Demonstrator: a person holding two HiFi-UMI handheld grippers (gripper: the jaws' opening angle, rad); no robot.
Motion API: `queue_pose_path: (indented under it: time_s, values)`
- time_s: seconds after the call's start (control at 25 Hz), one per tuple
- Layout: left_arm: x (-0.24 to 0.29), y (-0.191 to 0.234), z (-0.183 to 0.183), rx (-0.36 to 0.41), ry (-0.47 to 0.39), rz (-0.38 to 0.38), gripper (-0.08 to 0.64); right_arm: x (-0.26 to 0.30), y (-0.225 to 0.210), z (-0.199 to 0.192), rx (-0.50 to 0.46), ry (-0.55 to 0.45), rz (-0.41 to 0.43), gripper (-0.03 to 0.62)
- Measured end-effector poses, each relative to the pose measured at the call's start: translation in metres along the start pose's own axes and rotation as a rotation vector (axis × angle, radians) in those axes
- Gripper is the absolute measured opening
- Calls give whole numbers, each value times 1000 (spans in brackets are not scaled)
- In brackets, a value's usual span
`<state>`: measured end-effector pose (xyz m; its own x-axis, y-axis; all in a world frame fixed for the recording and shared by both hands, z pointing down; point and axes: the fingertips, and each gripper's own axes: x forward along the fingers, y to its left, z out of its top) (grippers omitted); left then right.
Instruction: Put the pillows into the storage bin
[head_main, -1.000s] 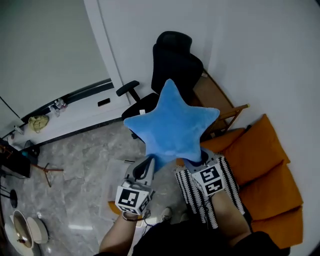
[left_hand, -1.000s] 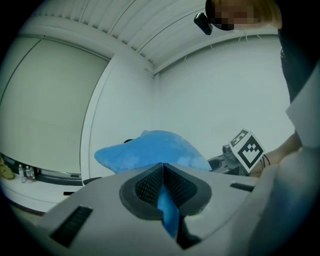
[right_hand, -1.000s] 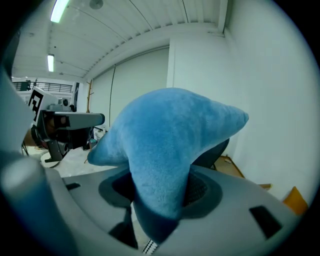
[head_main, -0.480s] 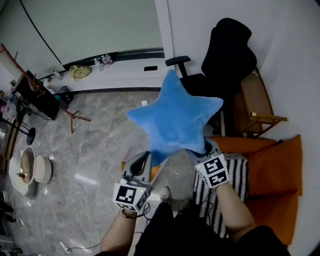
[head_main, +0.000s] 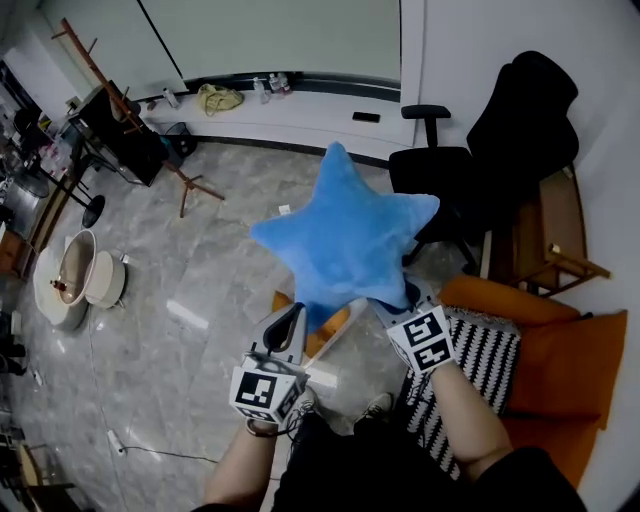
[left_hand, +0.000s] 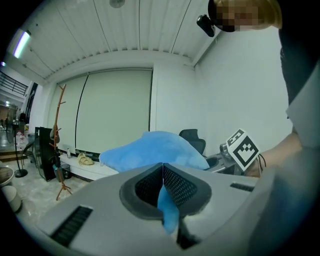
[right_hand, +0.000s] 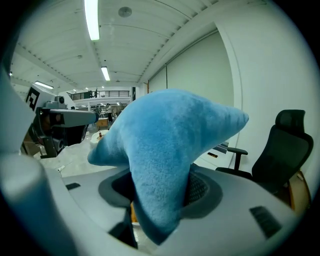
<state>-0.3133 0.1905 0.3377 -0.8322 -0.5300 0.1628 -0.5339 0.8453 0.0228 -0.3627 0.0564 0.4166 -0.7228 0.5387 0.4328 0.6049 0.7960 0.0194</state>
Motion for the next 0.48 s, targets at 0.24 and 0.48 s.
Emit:
queue_pose_path:
  time_s: [0.24, 0.48]
  values:
    - [-24, 51, -14, -32, -22, 20, 8, 41, 41, 7, -16, 27, 12, 235]
    - [-38, 114, -24, -69, -28, -36, 8, 86, 78, 25, 25, 55, -41, 236]
